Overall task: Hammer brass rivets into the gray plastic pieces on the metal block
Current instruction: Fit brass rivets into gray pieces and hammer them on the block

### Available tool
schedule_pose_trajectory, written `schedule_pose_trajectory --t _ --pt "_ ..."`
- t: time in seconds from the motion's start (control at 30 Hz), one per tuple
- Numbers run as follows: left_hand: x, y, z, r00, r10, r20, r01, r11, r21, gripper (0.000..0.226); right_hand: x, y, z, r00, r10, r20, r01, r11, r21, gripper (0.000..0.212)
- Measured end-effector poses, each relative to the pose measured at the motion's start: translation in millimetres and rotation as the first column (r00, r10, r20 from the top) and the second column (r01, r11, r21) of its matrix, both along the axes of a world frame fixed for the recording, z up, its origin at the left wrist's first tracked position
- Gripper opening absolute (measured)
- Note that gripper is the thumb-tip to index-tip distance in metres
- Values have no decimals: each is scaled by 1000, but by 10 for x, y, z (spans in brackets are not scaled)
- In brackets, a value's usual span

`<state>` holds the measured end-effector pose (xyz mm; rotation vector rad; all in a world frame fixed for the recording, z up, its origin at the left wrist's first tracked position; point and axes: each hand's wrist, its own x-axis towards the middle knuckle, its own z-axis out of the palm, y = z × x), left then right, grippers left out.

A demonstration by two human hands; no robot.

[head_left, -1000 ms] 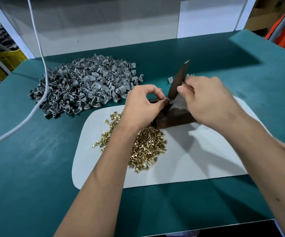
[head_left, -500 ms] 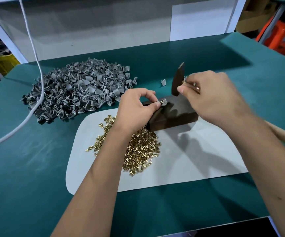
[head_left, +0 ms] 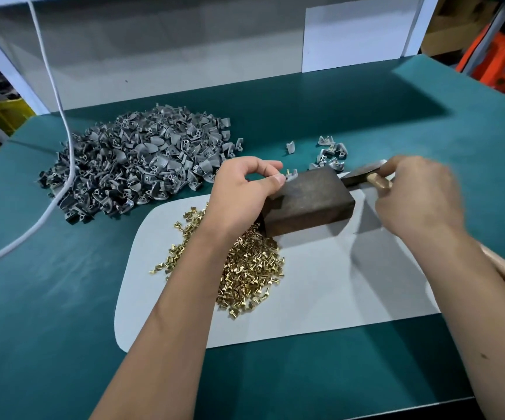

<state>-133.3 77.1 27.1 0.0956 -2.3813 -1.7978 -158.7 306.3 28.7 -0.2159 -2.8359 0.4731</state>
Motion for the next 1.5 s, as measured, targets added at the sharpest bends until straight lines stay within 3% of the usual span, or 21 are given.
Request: schedule_pose_trajectory --t 0.07,0.13,0.2,0.27,0.33,0.47,0.57,0.67,0.73,0.9,1.03,1.1,1.17,1.23,1.3,1.4,1.5 --pt "6 7 13 1000 -7 1 7 1000 0 16 -15 -12 14 999 38 -35 -38 999 11 21" --pt "11 17 20 1000 -10 2 10 1000 -4 16 -30 -61 60 971 173 -165 -182 982 -41 22" --pt "14 25 28 1000 -10 -1 10 1000 9 17 -16 -182 124 846 420 -329 -473 876 -98 24" --pt "17 36 45 1000 -18 -9 19 999 33 16 9 -328 145 699 635 -330 -683 729 -46 26" --pt "17 46 55 999 -35 -24 36 998 51 15 -27 -414 127 634 724 -272 -758 652 -32 29" --pt "-2 96 60 1000 -10 -14 12 995 101 18 -159 -411 140 595 744 -304 -797 596 -100 25" --pt "-102 104 58 992 117 -38 -116 993 27 18 -313 -356 157 664 675 -322 -737 664 -128 20" --pt "-243 -14 78 961 261 -94 -275 942 -193 16 -543 -286 181 828 499 -257 -551 809 -205 20" --pt "-303 -135 96 944 309 -115 -329 878 -348 10 -696 -257 206 883 433 -181 -466 856 -224 22" --pt "-352 -423 31 928 363 -85 -329 687 -648 12 -882 -247 228 921 382 -81 -390 899 -198 34" --pt "-346 -537 -63 931 362 -39 -271 619 -737 26 -766 -337 331 903 396 -169 -424 883 -200 28" --pt "-321 -552 -95 926 374 -41 -278 605 -746 28 -568 -501 433 837 511 -197 -542 824 -164 22" --pt "-303 -572 -91 921 386 -46 -293 612 -735 24 -283 -735 518 696 700 -156 -715 695 -75 17" --pt "-301 -617 -60 932 361 -30 -263 616 -742 20 24 -1005 549 498 866 -38 -867 499 9 15" --pt "-279 -692 -25 937 348 -19 -254 642 -723 26 251 -1257 524 359 925 129 -933 357 39 19" --pt "-195 -814 -14 920 380 -98 -351 683 -641 14 367 -1509 393 292 905 308 -956 268 118 31" --pt "-86 -919 -46 877 442 -187 -477 754 -452 10 368 -1623 310 281 887 366 -960 257 114 33"
